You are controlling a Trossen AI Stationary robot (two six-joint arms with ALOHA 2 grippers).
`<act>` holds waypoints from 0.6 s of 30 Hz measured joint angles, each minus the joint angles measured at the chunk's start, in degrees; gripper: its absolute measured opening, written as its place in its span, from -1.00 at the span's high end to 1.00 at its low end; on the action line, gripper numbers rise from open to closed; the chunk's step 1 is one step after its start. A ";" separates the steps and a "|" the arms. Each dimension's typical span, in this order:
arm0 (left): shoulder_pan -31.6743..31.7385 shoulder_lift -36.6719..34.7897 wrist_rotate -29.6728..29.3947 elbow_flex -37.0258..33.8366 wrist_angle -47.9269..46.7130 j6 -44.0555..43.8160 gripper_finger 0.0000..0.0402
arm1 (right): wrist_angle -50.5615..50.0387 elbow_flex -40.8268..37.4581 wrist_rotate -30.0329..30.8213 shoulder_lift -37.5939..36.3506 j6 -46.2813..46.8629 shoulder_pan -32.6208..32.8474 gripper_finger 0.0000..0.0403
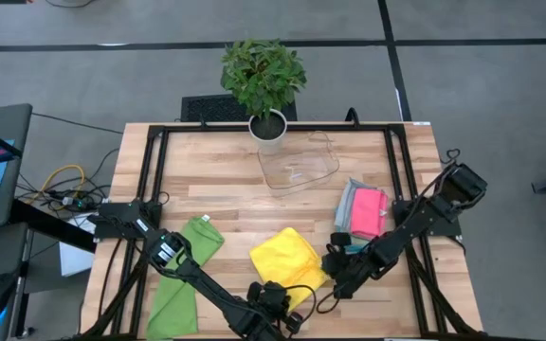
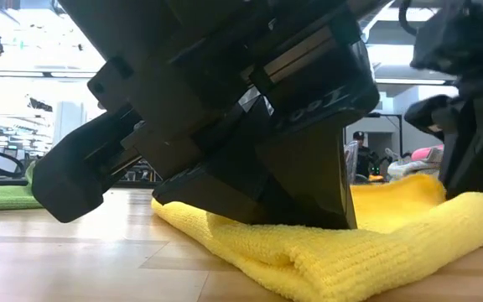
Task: Fold microfiber towels
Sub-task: Fold the yellow microfiber cloth
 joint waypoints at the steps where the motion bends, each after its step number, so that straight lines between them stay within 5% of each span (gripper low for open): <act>1: -0.03 0.00 -0.03 0.00 0.00 0.00 1.00 | 0.12 -0.52 0.04 0.00 0.45 -0.18 0.66; 10: -0.05 0.02 0.06 0.00 -0.03 0.02 1.00 | -4.69 -2.11 -0.22 -1.82 0.38 -1.98 0.65; 18: -0.05 0.02 0.16 0.00 -0.03 0.37 1.00 | -0.69 -2.00 0.71 -7.62 3.43 6.47 0.65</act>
